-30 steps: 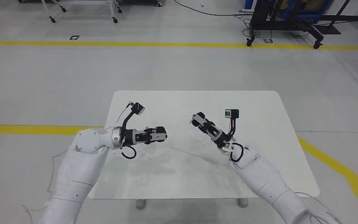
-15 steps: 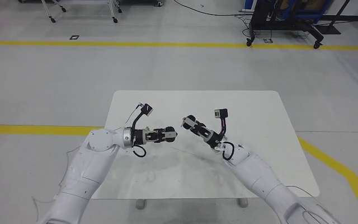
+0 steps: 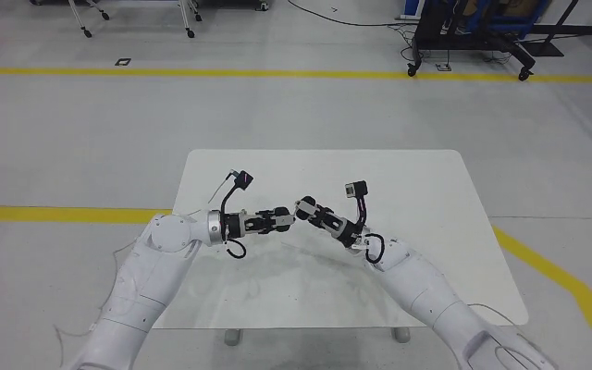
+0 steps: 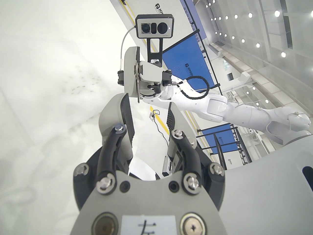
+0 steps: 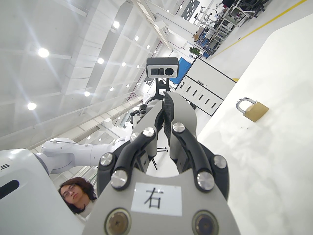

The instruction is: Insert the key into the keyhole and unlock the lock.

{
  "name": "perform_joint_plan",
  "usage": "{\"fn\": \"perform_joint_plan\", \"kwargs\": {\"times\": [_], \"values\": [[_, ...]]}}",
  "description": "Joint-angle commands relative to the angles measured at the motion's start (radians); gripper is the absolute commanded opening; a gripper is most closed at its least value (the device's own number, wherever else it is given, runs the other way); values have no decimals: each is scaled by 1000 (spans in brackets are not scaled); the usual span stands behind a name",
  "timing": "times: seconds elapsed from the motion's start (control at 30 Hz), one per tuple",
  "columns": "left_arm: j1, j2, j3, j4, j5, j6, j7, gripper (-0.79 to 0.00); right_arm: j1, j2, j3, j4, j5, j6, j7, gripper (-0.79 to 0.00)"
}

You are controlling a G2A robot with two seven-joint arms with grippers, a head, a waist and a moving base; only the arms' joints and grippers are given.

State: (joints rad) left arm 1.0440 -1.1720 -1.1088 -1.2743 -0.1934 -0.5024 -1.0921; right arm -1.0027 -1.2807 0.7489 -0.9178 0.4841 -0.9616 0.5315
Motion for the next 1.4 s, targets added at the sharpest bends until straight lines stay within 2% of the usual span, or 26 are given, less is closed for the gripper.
{"fn": "perform_joint_plan", "kwargs": {"times": [0.0, 0.33, 0.37, 0.43, 1.37], "values": [[1, 1, 2, -3, 5, 2, 2, -508, 1, -2, 2, 4, 8, 3, 17, -785], [2, 6, 11, -8, 15, 11, 12, -662, 5, -15, 6, 15, 34, 17, 82, -785], [2, 7, 12, -8, 16, 12, 14, -683, 5, -16, 8, 17, 33, 16, 84, -785], [2, 8, 13, -10, 18, 14, 17, -785, 5, -17, 11, 20, 29, 16, 87, -785], [5, 27, -8, -17, 14, 19, 44, -785, -20, -26, 56, 17, -12, 21, 145, -785]]}}
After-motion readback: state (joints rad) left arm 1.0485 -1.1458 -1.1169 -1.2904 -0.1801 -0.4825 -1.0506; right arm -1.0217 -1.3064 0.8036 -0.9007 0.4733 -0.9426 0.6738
